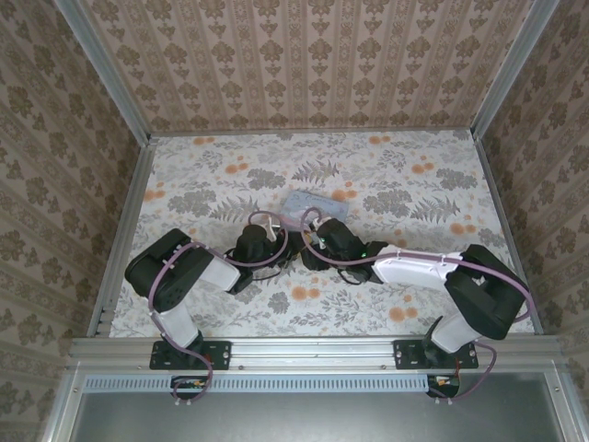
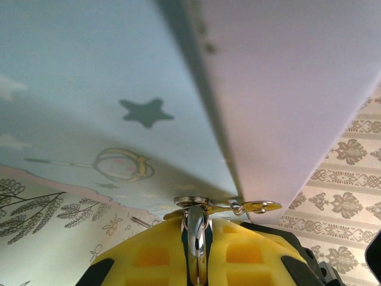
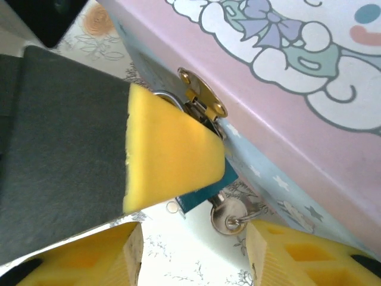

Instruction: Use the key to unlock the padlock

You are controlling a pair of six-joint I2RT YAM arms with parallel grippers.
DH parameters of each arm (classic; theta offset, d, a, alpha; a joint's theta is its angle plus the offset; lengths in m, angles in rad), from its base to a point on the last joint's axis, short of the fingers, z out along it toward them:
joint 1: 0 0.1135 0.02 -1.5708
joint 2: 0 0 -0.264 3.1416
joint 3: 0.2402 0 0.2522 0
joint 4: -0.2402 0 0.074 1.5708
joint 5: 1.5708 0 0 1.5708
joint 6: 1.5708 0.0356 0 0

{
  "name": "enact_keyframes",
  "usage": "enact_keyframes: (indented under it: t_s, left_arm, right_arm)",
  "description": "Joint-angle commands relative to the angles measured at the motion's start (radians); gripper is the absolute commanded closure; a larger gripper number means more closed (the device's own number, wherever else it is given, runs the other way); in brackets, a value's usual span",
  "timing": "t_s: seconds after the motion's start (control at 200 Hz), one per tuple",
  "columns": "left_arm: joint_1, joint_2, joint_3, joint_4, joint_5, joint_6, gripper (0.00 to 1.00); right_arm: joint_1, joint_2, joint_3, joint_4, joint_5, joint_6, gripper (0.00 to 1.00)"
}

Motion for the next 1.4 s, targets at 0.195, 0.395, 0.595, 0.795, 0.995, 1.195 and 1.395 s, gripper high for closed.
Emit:
enact_keyframes:
  t_s: [0.195, 0.395, 0.595, 0.795, 0.995, 1.195, 1.395]
  left_arm:
    - [-0.022, 0.011, -0.037, -0.067, 0.047, 0.102, 1.0]
    - [-0.024, 0.015, -0.048, -0.084, 0.044, 0.139, 1.0]
    - [-0.024, 0.007, -0.052, -0.123, 0.05, 0.189, 0.95]
    - [-0.024, -0.077, -0.05, -0.268, 0.048, 0.271, 0.7]
    - [-0.022, -0.306, -0.04, -0.568, -0.013, 0.403, 0.44]
    - [-0.009, -0.599, 0.007, -0.939, -0.131, 0.537, 0.21]
    - [0.082, -0.72, 0.053, -1.103, -0.151, 0.603, 0.09]
  right_arm:
    - [-0.083, -0.017, -0.15, 0.29, -0.098, 0.281, 0.4]
    - [-0.122, -0.014, -0.176, 0.347, -0.101, 0.338, 0.38]
    - [-0.151, -0.014, -0.184, 0.365, -0.087, 0.365, 0.38]
    - [-0.21, 0.026, -0.168, 0.406, -0.126, 0.409, 0.37]
    - [-0.252, 0.088, -0.101, 0.421, -0.182, 0.432, 0.37]
    - [-0.294, 0.135, -0.03, 0.427, -0.223, 0.439, 0.37]
    - [-0.309, 0.094, -0.096, 0.469, -0.262, 0.425, 0.38]
